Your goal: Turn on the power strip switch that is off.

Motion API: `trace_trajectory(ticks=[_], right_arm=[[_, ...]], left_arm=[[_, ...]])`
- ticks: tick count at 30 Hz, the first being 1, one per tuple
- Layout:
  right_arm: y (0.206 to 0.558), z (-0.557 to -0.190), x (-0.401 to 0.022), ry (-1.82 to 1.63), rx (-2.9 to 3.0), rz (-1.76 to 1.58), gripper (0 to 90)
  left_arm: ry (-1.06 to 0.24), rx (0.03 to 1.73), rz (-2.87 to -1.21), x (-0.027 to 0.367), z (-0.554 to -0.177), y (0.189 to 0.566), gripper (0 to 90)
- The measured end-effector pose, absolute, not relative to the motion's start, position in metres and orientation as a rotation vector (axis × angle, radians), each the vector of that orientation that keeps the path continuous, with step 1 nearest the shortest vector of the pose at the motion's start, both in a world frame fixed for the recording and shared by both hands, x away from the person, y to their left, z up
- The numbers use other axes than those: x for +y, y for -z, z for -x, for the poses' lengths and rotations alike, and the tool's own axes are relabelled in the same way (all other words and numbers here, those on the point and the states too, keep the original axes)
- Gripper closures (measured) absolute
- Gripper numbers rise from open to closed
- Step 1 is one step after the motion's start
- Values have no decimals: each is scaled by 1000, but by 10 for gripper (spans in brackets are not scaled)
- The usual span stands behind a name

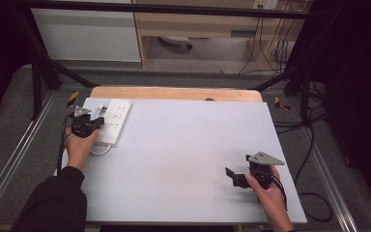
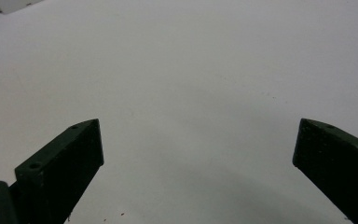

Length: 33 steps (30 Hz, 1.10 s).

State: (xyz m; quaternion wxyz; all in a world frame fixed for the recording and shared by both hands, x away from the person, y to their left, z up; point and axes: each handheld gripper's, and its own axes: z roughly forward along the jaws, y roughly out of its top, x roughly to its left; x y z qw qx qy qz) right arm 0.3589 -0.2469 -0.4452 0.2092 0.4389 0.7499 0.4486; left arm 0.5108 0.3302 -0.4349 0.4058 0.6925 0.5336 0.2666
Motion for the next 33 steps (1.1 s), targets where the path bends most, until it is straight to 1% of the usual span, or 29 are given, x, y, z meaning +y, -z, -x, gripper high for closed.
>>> trace_trajectory(ticks=[2, 4, 11, 13, 14, 15, 17, 18, 19, 24, 25, 31, 33], right_arm=[[445, -359, -247, -1248, 2084, -1223, 22], [445, -359, -247, -1246, 2084, -1222, 22], [445, -359, -247, -1248, 2085, -1220, 22], [445, -359, -247, -1247, 2086, -1220, 22], [445, -359, -247, -1247, 2086, -1220, 22], [445, -359, -247, -1247, 2086, -1220, 22], [445, -359, -247, -1248, 2086, -1219, 22], [445, -359, -247, -1248, 2085, -1217, 22], [445, -359, -247, -1248, 2085, -1217, 22], [445, -359, -246, -1247, 2089, -1219, 22], [445, -359, -246, -1247, 2089, -1219, 22], [445, -359, -247, -1248, 2085, -1219, 22], [445, -359, -247, -1248, 2084, -1216, 22]], left_arm=[[-672, 1346, -1747, 330, -511, 435, 821], [-675, 1347, -1740, 330, -511, 434, 803], [-668, 1371, -1728, 331, -512, 434, 765], [-667, 1371, -1726, 331, -511, 434, 750], [-665, 1369, -1723, 331, -511, 434, 729], [-662, 1367, -1723, 331, -511, 434, 729], [-664, 1366, -1723, 330, -511, 433, 689], [-665, 1368, -1721, 330, -511, 433, 647], [-668, 1368, -1720, 330, -511, 432, 647], [-662, 1382, -1706, 329, -510, 430, 537], [-662, 1382, -1705, 329, -509, 430, 537], [-654, 1372, -1691, 329, -507, 425, 463], [-637, 1366, -1677, 328, -506, 424, 399]])
